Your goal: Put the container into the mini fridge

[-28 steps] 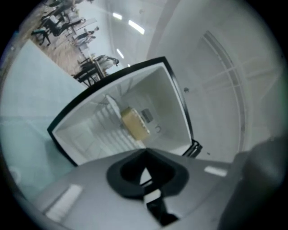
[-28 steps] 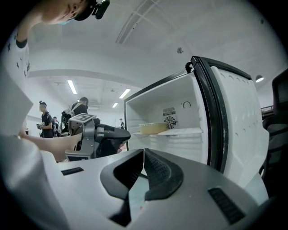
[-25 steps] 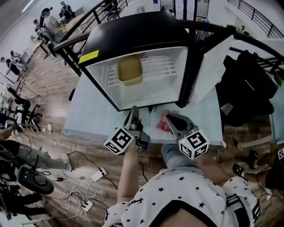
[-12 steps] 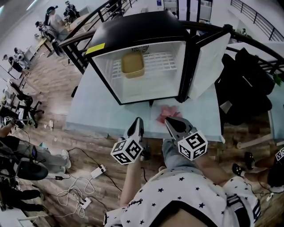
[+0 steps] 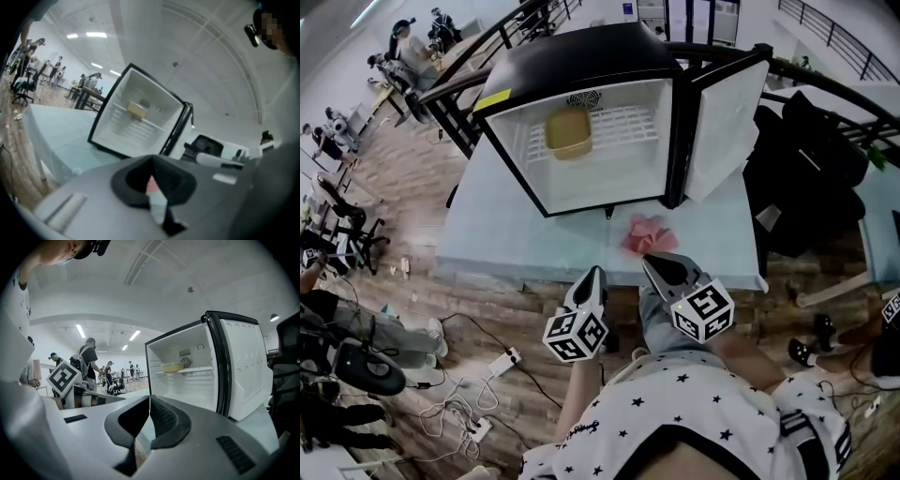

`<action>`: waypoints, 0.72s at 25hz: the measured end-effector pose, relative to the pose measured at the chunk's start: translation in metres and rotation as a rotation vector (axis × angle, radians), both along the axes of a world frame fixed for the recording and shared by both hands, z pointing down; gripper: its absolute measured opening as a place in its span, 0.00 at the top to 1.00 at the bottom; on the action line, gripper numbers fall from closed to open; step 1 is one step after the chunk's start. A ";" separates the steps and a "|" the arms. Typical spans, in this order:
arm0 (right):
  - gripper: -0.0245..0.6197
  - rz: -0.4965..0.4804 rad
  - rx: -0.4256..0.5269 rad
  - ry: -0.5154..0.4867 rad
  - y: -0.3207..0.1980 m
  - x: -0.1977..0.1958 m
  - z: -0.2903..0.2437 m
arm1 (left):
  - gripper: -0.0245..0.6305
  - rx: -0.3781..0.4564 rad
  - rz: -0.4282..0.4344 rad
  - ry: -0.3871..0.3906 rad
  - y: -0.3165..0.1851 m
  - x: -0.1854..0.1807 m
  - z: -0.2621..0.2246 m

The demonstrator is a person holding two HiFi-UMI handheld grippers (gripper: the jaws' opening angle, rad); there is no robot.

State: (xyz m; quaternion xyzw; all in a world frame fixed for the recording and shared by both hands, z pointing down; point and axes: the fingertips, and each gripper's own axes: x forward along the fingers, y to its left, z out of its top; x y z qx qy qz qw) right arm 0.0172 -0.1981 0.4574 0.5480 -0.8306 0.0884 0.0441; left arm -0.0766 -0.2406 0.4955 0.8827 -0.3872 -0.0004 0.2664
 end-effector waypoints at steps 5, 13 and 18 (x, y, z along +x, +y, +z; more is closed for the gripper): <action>0.93 -0.006 0.005 0.016 0.007 -0.001 0.000 | 0.96 0.006 0.014 0.004 0.008 0.003 -0.003; 0.93 -0.006 0.011 0.019 0.009 -0.005 -0.002 | 0.96 0.014 0.010 0.002 0.008 0.002 -0.007; 0.93 -0.012 0.018 0.017 0.009 -0.007 -0.004 | 0.96 0.021 0.006 0.001 0.008 0.000 -0.010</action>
